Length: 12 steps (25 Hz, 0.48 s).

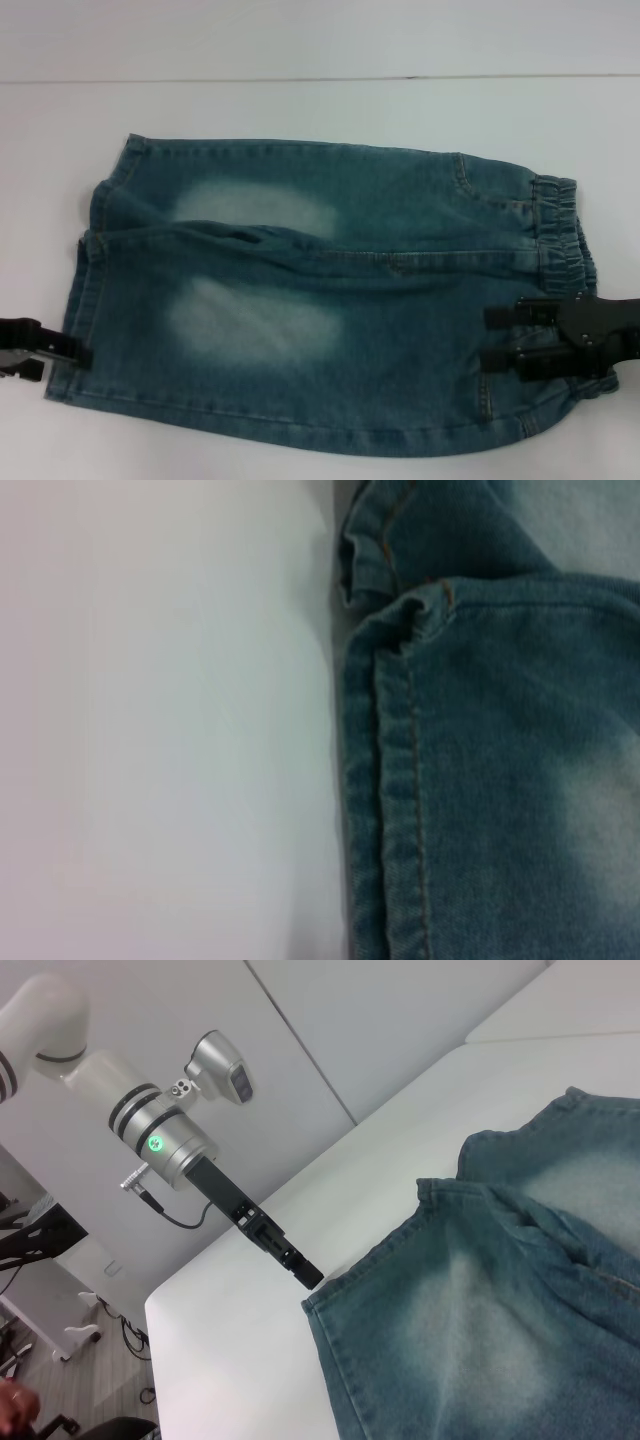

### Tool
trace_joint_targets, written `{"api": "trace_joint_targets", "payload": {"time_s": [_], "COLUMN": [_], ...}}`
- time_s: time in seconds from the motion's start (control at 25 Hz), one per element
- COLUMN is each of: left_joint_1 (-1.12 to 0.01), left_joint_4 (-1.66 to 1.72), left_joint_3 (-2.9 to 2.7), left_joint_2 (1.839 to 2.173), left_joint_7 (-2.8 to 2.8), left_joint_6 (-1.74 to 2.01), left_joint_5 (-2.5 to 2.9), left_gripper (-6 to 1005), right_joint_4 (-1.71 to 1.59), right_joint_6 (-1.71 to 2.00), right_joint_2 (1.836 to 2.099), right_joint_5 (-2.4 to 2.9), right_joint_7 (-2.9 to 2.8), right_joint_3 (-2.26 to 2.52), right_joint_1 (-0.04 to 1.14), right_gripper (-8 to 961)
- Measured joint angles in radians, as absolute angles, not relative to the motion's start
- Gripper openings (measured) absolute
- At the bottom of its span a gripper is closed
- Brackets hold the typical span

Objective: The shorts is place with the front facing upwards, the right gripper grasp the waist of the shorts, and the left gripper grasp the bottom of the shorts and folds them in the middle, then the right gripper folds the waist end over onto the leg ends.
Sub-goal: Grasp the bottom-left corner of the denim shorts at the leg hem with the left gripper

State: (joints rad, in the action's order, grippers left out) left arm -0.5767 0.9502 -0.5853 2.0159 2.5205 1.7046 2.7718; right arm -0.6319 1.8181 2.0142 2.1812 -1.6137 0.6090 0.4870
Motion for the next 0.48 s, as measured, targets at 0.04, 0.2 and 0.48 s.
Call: {"api": "trace_joint_targets", "payload": {"time_s": [0.04, 0.2, 0.48], "left_joint_1": [-0.577, -0.582, -0.588], "left_joint_4": [0.949, 0.937, 0.926], "left_joint_3": [-0.588, -0.592, -0.602], "left_joint_2": [2.017, 2.018, 2.022], "left_joint_7": [2.521, 2.522, 2.526], "left_joint_6": [1.705, 1.704, 1.704], "left_joint_5": [2.772, 2.772, 2.775], "left_gripper": [784, 784, 784], "right_joint_4": [-0.632, -0.632, -0.632], "right_joint_6": [1.818, 1.817, 1.816], "right_joint_2": [2.014, 2.013, 2.011], "right_joint_5": [2.181, 2.181, 2.181], "right_joint_7": [-1.614, -1.614, -1.614], "right_joint_3": [0.609, 0.609, 0.609], "right_joint_1": [0.487, 0.489, 0.499], "right_gripper": [855, 854, 854]}}
